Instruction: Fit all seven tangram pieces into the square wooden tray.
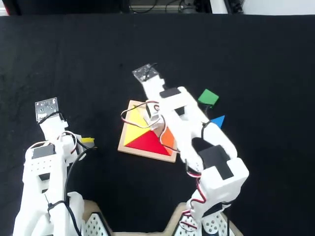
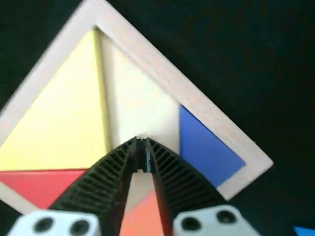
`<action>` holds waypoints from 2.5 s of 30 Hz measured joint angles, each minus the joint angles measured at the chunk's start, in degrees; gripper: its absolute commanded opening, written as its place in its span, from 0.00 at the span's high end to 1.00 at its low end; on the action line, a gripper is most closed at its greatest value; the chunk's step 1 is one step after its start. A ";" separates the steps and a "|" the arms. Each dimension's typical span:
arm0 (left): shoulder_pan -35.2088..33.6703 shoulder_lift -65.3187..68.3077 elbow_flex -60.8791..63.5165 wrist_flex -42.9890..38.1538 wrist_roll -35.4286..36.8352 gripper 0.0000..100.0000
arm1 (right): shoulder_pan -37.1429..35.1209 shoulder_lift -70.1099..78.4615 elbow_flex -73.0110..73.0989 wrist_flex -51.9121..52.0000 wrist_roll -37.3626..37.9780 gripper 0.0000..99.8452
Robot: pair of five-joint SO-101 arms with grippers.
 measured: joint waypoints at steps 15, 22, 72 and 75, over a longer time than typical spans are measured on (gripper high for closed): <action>0.00 0.00 0.00 0.00 0.00 0.67 | 1.05 0.00 0.00 0.44 -0.09 0.99; 0.00 0.00 0.00 0.00 0.00 0.67 | 1.05 0.00 0.00 -1.41 -0.09 0.99; 0.00 0.00 0.00 0.00 0.00 0.67 | 26.46 -16.26 -0.62 6.24 23.56 0.81; 0.00 0.00 0.00 0.00 0.00 0.67 | 28.92 -7.91 -7.12 7.38 29.36 0.81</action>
